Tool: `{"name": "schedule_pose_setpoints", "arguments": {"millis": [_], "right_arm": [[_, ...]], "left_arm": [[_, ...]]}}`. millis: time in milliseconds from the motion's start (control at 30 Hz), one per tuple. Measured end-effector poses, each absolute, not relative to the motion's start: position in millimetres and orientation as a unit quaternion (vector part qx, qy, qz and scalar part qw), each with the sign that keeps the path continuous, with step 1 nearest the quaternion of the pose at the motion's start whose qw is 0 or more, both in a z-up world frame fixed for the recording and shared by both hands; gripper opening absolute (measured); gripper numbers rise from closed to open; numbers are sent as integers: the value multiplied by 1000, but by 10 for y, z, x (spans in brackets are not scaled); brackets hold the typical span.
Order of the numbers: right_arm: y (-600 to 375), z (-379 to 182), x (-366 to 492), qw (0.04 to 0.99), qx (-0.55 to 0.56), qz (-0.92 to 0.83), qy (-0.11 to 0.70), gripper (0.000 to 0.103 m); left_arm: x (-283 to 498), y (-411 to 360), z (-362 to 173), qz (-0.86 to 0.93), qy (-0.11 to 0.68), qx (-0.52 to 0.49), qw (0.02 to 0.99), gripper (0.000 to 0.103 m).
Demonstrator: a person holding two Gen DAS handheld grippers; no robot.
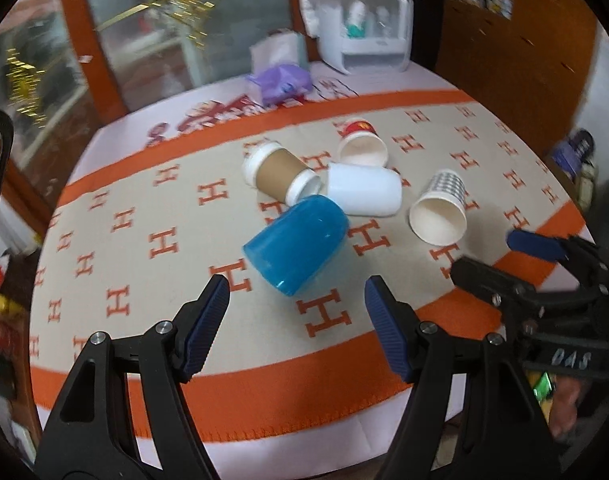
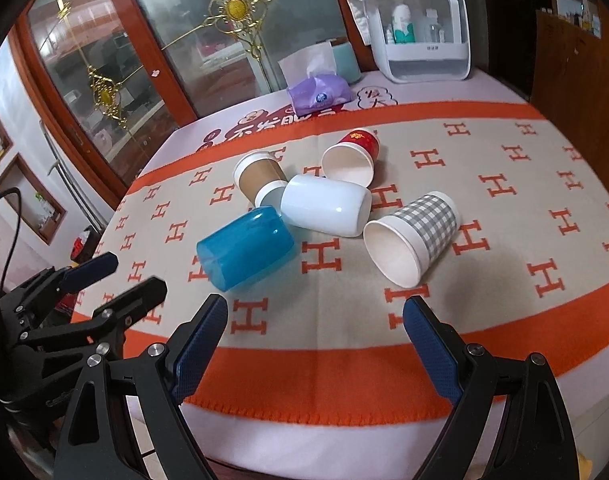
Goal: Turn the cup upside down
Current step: 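Move the left tool to the blue cup and close its fingers around it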
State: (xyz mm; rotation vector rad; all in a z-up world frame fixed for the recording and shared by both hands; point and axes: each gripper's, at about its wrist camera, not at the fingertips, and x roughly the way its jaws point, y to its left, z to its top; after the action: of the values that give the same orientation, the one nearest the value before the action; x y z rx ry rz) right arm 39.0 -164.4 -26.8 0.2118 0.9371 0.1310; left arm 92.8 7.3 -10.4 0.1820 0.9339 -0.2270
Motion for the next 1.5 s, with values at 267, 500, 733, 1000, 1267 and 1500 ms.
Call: {"name": "schedule_pose_setpoints", "arguments": {"millis": [267,500,733,1000,1267,1500], "right_arm": [[-1843,-476,941,856,155,72,488,91],[-1863,-839,1227,828,174,84,527,91],[-1856,-1167,1344,812,175,89,550,91],[-1878,-1420,1432,797,186,96,566,91],[-1854,-1586,1587,795,188,101,568,91],[-1822,-1557,1565,793,196,105,567,90]], "left_arm": [[1591,111,-218,-166,502,116,840,69],[2108,11,-512,-192,545,164,799,72],[2338,-231,-927,-240,597,190,741,72],[2497,-437,-1231,-245,603,233,722,73],[2570,-509,-1295,-253,603,252,713,74],[2546,-532,-1298,-232,609,245,718,72]]}}
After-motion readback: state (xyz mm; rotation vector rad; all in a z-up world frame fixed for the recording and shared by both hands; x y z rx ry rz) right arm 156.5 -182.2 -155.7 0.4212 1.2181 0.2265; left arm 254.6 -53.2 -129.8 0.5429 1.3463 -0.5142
